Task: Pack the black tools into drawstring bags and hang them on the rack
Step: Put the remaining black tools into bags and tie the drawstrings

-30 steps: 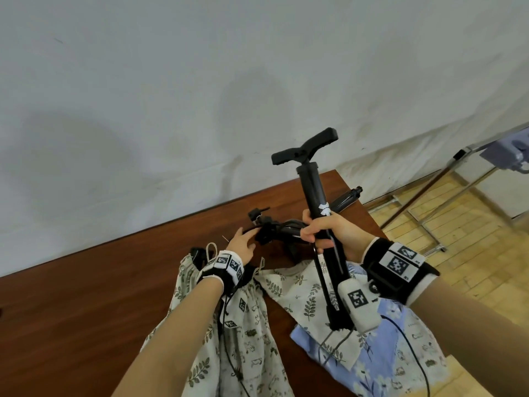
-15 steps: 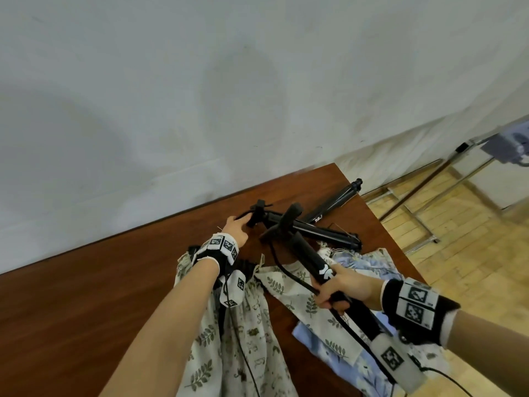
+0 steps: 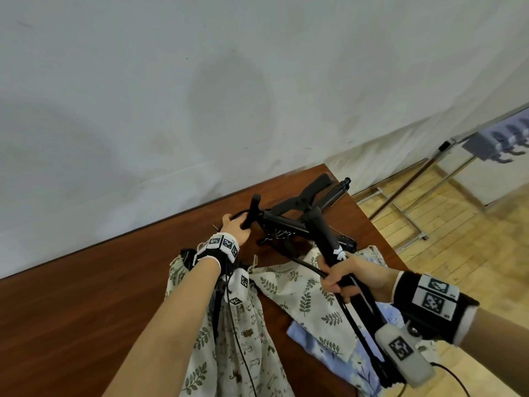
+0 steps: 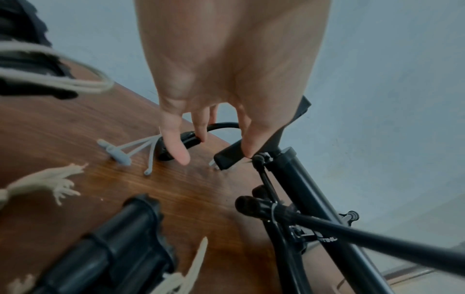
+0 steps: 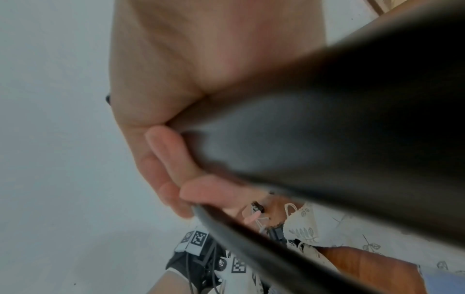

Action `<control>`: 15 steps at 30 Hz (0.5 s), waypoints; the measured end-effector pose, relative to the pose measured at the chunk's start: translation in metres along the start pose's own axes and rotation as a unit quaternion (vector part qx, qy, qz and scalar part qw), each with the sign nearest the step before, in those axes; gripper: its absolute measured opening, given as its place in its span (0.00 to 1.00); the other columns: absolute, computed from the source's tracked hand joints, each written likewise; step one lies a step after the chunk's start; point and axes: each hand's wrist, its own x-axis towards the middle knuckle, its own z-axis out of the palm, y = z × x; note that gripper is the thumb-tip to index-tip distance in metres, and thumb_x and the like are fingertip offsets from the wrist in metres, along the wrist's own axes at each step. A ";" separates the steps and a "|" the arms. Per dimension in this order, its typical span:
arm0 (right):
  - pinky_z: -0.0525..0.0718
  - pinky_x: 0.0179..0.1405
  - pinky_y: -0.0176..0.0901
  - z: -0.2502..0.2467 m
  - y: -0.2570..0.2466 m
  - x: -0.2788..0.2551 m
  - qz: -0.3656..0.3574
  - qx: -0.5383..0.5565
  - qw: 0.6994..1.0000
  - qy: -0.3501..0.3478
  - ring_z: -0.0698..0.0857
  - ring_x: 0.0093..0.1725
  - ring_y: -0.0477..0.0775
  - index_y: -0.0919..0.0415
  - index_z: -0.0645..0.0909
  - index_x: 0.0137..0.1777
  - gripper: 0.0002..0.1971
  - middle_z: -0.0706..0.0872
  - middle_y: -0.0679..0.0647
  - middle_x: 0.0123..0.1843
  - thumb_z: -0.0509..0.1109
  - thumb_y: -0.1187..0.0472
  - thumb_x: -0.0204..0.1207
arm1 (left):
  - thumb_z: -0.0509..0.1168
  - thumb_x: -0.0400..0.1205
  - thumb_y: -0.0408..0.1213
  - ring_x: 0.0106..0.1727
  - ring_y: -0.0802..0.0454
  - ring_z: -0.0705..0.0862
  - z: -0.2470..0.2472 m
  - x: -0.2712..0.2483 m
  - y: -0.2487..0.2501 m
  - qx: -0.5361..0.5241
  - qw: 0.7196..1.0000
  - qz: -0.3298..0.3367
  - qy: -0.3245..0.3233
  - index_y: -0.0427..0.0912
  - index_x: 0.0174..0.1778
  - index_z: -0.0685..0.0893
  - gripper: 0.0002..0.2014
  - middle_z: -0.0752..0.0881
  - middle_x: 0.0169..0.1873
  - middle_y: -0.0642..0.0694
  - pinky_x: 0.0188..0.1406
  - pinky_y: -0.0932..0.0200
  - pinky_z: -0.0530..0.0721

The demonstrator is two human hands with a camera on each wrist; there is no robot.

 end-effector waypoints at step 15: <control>0.77 0.22 0.39 -0.016 0.038 0.004 -0.003 -0.045 0.978 0.204 0.70 0.18 0.51 0.60 0.73 0.31 0.16 0.78 0.66 0.36 0.80 0.68 0.55 | 0.65 0.79 0.36 0.60 0.36 0.81 0.004 -0.011 0.022 0.061 0.989 -0.045 0.126 0.35 0.65 0.76 0.19 0.66 0.73 0.36 0.54 0.50 0.81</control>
